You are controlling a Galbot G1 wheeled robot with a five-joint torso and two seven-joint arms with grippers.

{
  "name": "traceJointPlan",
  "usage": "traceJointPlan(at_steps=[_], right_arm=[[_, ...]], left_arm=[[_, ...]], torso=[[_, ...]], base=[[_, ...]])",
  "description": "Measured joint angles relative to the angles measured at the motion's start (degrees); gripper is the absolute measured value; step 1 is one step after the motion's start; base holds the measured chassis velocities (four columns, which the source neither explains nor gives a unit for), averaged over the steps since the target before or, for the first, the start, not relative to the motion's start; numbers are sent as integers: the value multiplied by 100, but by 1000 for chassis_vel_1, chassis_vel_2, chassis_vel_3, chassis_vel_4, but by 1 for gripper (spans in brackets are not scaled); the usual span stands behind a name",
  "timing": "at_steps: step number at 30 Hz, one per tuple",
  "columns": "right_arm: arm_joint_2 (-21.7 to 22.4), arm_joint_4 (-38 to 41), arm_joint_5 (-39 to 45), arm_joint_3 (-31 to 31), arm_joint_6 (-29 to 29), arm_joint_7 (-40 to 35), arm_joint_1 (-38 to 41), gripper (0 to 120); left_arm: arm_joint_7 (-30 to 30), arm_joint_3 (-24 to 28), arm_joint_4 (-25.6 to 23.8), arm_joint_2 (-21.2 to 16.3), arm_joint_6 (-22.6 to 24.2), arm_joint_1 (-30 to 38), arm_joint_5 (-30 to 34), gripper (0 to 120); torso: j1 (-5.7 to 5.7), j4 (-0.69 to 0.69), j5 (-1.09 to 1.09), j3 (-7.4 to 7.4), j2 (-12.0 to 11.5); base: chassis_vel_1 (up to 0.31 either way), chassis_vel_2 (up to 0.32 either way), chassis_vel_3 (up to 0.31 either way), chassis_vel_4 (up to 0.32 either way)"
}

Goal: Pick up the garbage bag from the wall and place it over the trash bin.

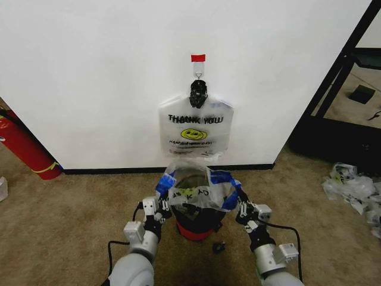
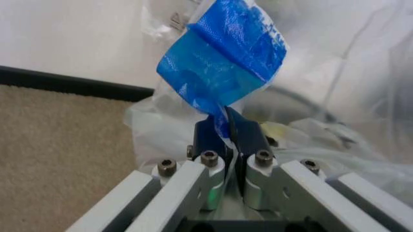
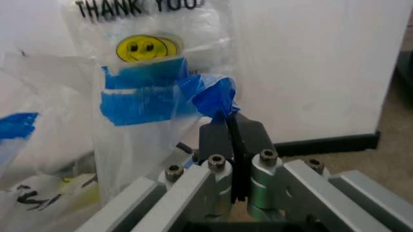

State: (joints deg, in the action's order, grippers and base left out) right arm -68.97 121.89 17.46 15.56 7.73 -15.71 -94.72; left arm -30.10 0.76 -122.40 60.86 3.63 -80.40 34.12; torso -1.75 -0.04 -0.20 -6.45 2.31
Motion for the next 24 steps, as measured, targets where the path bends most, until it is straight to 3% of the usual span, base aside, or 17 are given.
traceJointPlan(at_steps=[6, 14, 18, 24], right_arm=[[81, 104, -242, -37, -211, -188, -339, 0], [272, 160, -372, 9, -871, -616, -547, 0], [346, 211, -234, -1, -1249, -736, -470, 0], [498, 369, 31, -62, -1629, -725, -385, 0]], left_arm=[[-87, 155, 5, -49, 73, -138, -162, 0], [-298, 209, -181, -458, 472, -273, -157, 0], [-527, 249, -261, -599, 816, -256, 43, 0], [-575, 353, -365, -769, 958, -256, 101, 0]], torso=[[0, -1, -1, 0, 0], [0, -1, 0, 0, 0], [0, 0, 0, -1, -1], [-1, 0, -1, -1, -1]], base=[[0, 0, 0, 0], [0, 0, 0, 0], [0, 0, 0, 0], [0, 0, 0, 0]])
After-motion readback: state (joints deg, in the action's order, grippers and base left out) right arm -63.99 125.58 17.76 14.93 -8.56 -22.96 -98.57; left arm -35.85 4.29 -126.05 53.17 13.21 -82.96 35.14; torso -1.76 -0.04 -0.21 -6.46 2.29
